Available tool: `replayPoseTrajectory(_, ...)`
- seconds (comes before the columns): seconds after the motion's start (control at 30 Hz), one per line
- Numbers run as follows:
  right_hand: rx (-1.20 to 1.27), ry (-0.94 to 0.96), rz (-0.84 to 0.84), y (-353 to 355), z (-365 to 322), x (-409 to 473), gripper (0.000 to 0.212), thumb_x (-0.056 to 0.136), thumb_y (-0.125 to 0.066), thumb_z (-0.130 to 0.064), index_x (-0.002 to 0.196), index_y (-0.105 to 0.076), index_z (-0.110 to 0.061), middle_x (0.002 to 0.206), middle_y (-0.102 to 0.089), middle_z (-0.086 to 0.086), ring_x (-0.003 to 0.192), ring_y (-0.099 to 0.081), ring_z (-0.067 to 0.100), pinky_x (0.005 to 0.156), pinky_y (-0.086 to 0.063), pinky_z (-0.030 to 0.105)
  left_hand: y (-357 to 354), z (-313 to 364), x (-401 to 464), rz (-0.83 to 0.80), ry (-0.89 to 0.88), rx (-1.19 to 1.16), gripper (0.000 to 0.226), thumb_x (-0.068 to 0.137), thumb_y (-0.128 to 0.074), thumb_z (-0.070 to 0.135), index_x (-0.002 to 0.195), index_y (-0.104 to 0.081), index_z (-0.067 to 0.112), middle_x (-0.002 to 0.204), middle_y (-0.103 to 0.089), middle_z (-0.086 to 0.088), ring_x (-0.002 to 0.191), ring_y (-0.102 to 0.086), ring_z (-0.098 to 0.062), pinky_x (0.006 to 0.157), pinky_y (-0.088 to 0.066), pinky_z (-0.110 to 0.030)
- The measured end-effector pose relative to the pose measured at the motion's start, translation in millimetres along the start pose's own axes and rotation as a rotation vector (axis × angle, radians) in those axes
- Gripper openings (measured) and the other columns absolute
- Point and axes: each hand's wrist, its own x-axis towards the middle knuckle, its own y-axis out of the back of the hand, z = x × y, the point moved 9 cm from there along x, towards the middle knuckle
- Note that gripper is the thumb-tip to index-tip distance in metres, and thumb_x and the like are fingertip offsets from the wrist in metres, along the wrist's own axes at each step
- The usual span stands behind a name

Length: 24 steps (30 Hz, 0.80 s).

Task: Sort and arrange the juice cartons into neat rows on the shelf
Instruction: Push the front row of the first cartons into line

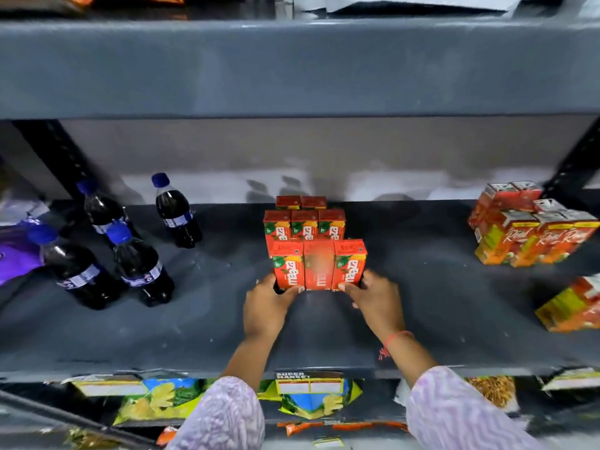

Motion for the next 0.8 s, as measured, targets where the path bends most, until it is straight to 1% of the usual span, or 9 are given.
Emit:
replayPoseTrajectory(0.1, -0.003, -0.007, 0.015, -0.6, -2.1, -1.5, 0.024, 0.079, -0.070, -0.028, 0.088, -0.066, -0.006, 0.086, -0.075, 0.011, 0.064, -0.069, 0.026, 0.068, -0.059, 0.047, -0.4, -1.1, 0.6, 0.002, 0.012, -0.007, 0.027, 0.077, -0.069, 0.034, 0.096, -0.066, 0.016, 0.098, -0.073, -0.007, 0.091, -0.066, -0.027, 0.080, -0.053, -0.039)
replayPoseTrajectory(0.2, -0.011, -0.015, 0.009, -0.3, -2.5, -3.5, 0.025, 0.078, -0.070, -0.029, 0.089, -0.066, -0.007, 0.088, -0.075, 0.011, 0.068, -0.070, 0.026, 0.068, -0.059, 0.049, 0.2, -2.1, 0.7, -0.010, 0.005, -0.015, 0.026, 0.077, -0.069, 0.033, 0.095, -0.066, 0.015, 0.098, -0.073, -0.007, 0.090, -0.066, -0.026, 0.078, -0.054, -0.038)
replayPoseTrajectory(0.33, -0.015, -0.016, -0.009, 0.0, -4.6, -12.3, 0.025, 0.079, -0.068, -0.030, 0.093, -0.066, -0.010, 0.091, -0.075, 0.008, 0.070, -0.070, 0.025, 0.071, -0.059, 0.048, 3.5, -6.8, -3.0, -0.029, 0.031, -0.013, 0.025, 0.077, -0.069, 0.033, 0.092, -0.066, 0.014, 0.095, -0.073, -0.006, 0.087, -0.066, -0.025, 0.075, -0.053, -0.036)
replayPoseTrajectory(0.5, -0.004, -0.020, -0.034, -4.3, -1.8, -28.0, 0.025, 0.078, -0.068, -0.033, 0.093, -0.067, -0.013, 0.089, -0.076, 0.006, 0.070, -0.069, 0.023, 0.071, -0.059, 0.046, 9.3, -17.1, -17.9, -0.063, 0.086, 0.005, 0.022, 0.077, -0.068, 0.035, 0.090, -0.066, 0.017, 0.093, -0.073, -0.003, 0.087, -0.065, -0.023, 0.073, -0.049, -0.033)
replayPoseTrajectory(0.57, 0.002, -0.023, -0.040, -4.8, -1.2, -35.4, 0.024, 0.078, -0.067, -0.034, 0.091, -0.066, -0.013, 0.088, -0.075, 0.007, 0.070, -0.069, 0.024, 0.072, -0.058, 0.045, 13.1, -17.9, -26.5, -0.072, 0.105, -0.005, 0.021, 0.078, -0.067, 0.035, 0.089, -0.065, 0.018, 0.093, -0.073, -0.002, 0.086, -0.064, -0.022, 0.072, -0.047, -0.030)
replayPoseTrajectory(0.67, -0.015, -0.019, -0.048, -5.2, 0.2, -43.6, 0.020, 0.080, -0.067, -0.033, 0.087, -0.064, -0.015, 0.086, -0.075, 0.008, 0.068, -0.069, 0.024, 0.072, -0.058, 0.044, 17.0, -19.6, -36.7, -0.078, 0.107, -0.021, 0.020, 0.077, -0.067, 0.035, 0.087, -0.065, 0.018, 0.088, -0.073, -0.002, 0.081, -0.064, -0.020, 0.070, -0.048, -0.031)
replayPoseTrajectory(0.8, -0.041, -0.005, -0.060, -7.0, -0.8, -53.9, 0.024, 0.080, -0.068, -0.031, 0.091, -0.065, -0.010, 0.089, -0.076, 0.009, 0.071, -0.070, 0.025, 0.073, -0.058, 0.045, 24.1, -24.2, -49.4, -0.063, 0.089, 0.012, 0.022, 0.077, -0.067, 0.036, 0.085, -0.065, 0.015, 0.081, -0.072, -0.004, 0.077, -0.065, -0.021, 0.063, -0.044, -0.029)
